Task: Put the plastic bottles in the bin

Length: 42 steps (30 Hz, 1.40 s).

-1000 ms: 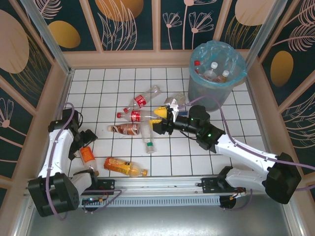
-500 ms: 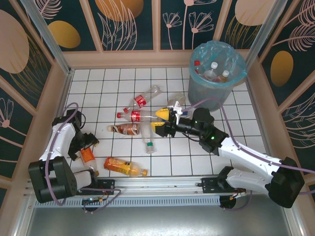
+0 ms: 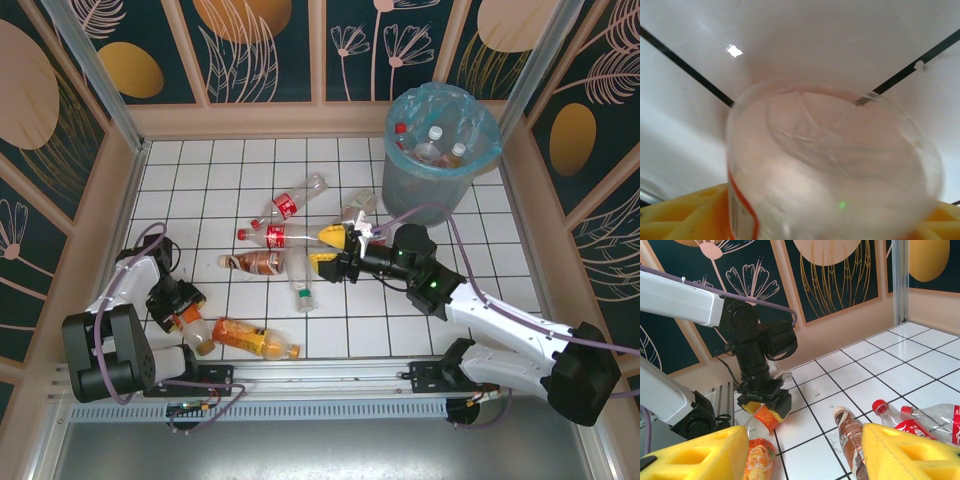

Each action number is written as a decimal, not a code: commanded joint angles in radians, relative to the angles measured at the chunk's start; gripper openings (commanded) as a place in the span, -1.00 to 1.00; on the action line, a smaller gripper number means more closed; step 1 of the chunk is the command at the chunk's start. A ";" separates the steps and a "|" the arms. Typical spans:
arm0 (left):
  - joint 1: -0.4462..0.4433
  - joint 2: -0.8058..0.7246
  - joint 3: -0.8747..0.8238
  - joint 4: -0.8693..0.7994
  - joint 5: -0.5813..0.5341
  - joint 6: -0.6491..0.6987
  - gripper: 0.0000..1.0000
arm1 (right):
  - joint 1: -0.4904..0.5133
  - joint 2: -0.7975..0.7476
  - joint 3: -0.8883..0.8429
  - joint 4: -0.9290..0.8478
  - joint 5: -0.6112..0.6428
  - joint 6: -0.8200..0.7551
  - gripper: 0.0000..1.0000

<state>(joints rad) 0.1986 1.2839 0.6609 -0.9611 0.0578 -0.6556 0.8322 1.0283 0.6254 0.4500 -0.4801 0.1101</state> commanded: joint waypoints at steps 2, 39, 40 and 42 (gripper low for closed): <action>0.006 -0.018 -0.003 0.025 0.015 -0.017 0.19 | -0.005 -0.013 -0.003 0.039 0.003 -0.020 0.23; -0.447 -0.164 0.437 1.332 0.246 -0.840 -1.00 | 0.034 0.567 0.242 1.210 0.192 0.086 0.28; -0.453 -0.167 0.437 1.339 0.242 -0.846 -1.00 | 0.039 0.586 0.258 1.227 0.209 0.072 0.28; -0.459 -0.176 0.422 1.360 0.238 -0.871 -1.00 | 0.050 0.617 0.292 1.228 0.269 0.043 0.28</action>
<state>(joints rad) -0.2523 1.1313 1.0939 0.2390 0.2916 -1.4525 0.8654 1.6173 0.8566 1.4963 -0.3183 0.2028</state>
